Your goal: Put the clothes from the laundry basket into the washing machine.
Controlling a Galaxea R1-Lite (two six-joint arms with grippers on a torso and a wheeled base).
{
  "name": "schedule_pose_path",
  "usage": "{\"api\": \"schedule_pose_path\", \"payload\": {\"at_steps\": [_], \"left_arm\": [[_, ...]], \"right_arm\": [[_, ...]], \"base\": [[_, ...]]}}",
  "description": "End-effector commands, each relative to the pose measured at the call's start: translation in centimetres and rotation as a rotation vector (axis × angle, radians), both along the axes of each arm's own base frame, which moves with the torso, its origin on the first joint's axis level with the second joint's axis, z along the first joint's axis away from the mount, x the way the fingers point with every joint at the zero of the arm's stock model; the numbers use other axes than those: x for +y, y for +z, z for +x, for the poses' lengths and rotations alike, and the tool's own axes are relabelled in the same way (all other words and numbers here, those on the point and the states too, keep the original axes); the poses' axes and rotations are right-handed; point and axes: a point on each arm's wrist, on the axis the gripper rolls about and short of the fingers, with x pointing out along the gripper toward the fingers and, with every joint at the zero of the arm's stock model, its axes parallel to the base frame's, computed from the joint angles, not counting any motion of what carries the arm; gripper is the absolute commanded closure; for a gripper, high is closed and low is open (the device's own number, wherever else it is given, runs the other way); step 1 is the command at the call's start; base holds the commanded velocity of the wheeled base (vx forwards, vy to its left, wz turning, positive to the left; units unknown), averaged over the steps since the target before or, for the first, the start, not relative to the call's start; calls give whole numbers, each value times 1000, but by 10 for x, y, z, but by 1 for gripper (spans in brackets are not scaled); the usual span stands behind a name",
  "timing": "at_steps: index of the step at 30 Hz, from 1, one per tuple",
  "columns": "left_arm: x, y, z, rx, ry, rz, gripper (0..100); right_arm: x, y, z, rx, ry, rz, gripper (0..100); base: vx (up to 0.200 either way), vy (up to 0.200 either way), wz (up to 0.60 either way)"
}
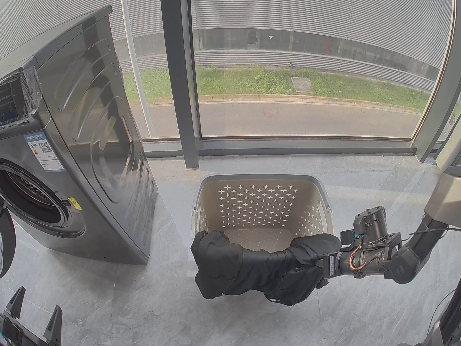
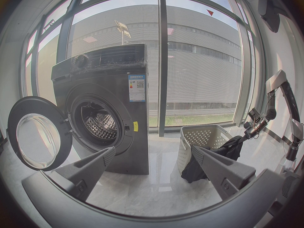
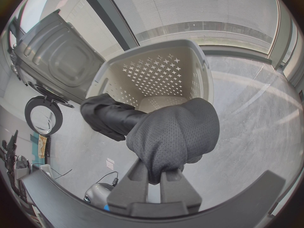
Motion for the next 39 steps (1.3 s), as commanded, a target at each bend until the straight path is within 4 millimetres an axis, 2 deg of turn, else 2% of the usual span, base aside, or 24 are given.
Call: {"api": "schedule_pose_path", "payload": {"at_steps": [1, 5, 6, 7, 10, 16, 19, 22, 36, 39], "left_arm": [[0, -4, 0, -3, -1, -2, 0], [0, -4, 0, -3, -1, -2, 0], [0, -4, 0, -3, -1, -2, 0], [0, -4, 0, -3, -2, -2, 0], [0, -4, 0, -3, -1, -2, 0], [0, -4, 0, -3, -2, 4, 0], [0, -4, 0, -3, -2, 7, 0], [0, -4, 0, -3, -2, 6, 0], [0, -4, 0, -3, -7, 1, 0], [0, -4, 0, -3, -5, -3, 0]], "right_arm": [[7, 47, -38, -120, 67, 74, 100], [11, 72, -61, -195, 113, 129, 100], [11, 72, -61, -195, 113, 129, 100], [9, 83, -71, -235, 118, 148, 100], [7, 99, -81, -304, 115, 175, 100], [0, 128, -94, -425, 119, 233, 100], [0, 138, -92, -472, 107, 241, 100], [-1, 145, -88, -518, 33, 209, 100], [-10, 153, -79, -601, -142, 79, 100], [-8, 152, -80, -602, -137, 73, 100]], "base": [[0, 0, 0], [0, 0, 0], [0, 0, 0], [0, 0, 0], [0, 0, 0], [0, 0, 0], [0, 0, 0], [0, 0, 0], [0, 0, 0], [-200, 0, 0]]}}
